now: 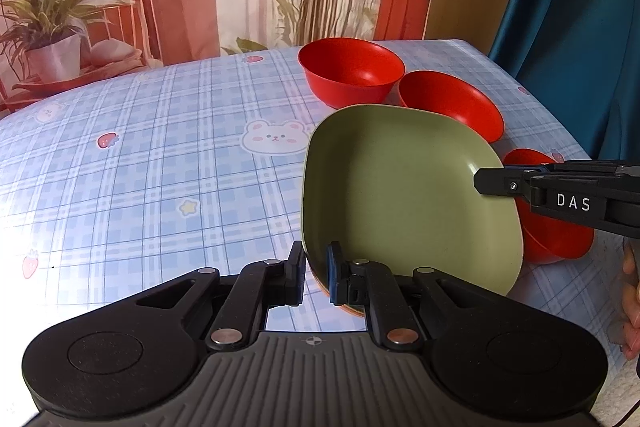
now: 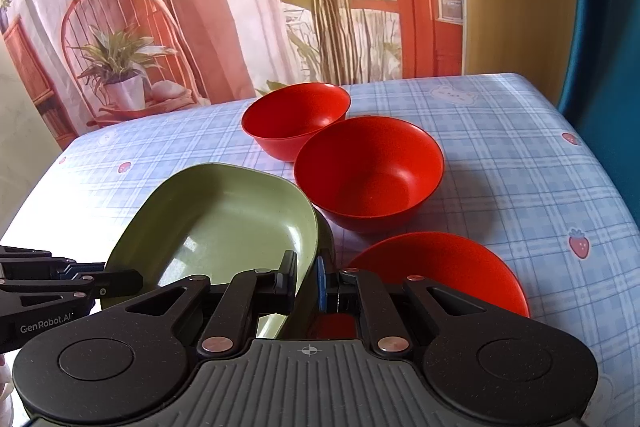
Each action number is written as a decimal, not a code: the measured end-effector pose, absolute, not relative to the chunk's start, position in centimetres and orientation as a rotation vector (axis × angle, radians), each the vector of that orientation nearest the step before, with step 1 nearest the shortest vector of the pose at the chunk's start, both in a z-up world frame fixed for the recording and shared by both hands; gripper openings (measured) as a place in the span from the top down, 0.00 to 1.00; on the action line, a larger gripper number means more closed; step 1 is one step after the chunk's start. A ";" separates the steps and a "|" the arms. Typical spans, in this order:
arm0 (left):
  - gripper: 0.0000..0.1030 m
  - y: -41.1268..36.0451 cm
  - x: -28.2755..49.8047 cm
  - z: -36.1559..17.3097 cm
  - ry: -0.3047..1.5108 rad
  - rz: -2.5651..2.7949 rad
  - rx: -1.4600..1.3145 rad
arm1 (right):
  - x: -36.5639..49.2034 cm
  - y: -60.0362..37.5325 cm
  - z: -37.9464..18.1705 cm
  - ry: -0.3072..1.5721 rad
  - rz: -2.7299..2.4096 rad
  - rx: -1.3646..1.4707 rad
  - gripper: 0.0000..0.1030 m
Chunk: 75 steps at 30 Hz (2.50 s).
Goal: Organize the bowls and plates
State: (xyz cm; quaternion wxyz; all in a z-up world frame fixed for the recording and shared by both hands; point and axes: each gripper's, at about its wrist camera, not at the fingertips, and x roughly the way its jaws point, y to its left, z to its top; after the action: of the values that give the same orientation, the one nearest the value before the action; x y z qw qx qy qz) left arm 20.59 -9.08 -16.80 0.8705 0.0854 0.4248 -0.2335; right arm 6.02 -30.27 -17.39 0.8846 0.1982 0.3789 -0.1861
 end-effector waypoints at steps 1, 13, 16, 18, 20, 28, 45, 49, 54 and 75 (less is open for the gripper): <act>0.88 -9.1 20.6 -16.9 0.891 -0.490 0.178 | 6.1 -30.2 -17.4 0.789 -0.388 0.404 0.91; 0.85 -9.3 21.2 -17.7 0.897 -0.502 0.210 | 6.4 -30.1 -17.5 0.789 -0.398 0.368 0.91; 0.85 -9.3 21.2 -17.8 0.897 -0.507 0.208 | 6.5 -30.1 -17.5 0.787 -0.403 0.366 0.90; 0.84 -9.2 21.3 -17.8 0.900 -0.513 0.203 | 6.5 -30.2 -17.5 0.786 -0.405 0.363 0.87; 0.83 -9.1 21.4 -17.9 0.908 -0.516 0.195 | 6.6 -30.1 -17.4 0.783 -0.409 0.358 0.85; 0.52 -9.0 21.7 -17.5 0.894 -0.505 0.169 | 6.3 -30.1 -17.0 0.772 -0.409 0.358 0.82; 0.49 -8.7 23.3 -13.0 0.777 -0.502 0.138 | 6.9 -31.3 -13.7 0.713 -0.366 0.309 0.73; 0.49 -8.8 24.2 -12.0 0.752 -0.499 0.141 | 7.4 -32.0 -13.1 0.708 -0.352 0.294 0.68; 0.49 -9.0 25.7 -10.7 0.720 -0.484 0.132 | 8.3 -33.0 -12.3 0.694 -0.342 0.277 0.61; 0.50 -13.4 32.4 -10.5 0.680 -0.490 0.128 | 13.7 -39.9 -12.9 0.700 -0.390 0.217 0.57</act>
State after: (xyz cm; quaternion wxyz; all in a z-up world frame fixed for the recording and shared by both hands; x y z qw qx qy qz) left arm 32.36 -13.44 -10.52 0.9115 0.0621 0.3298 -0.2379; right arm 13.71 -39.91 -12.93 0.9150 0.1056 0.3402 -0.1896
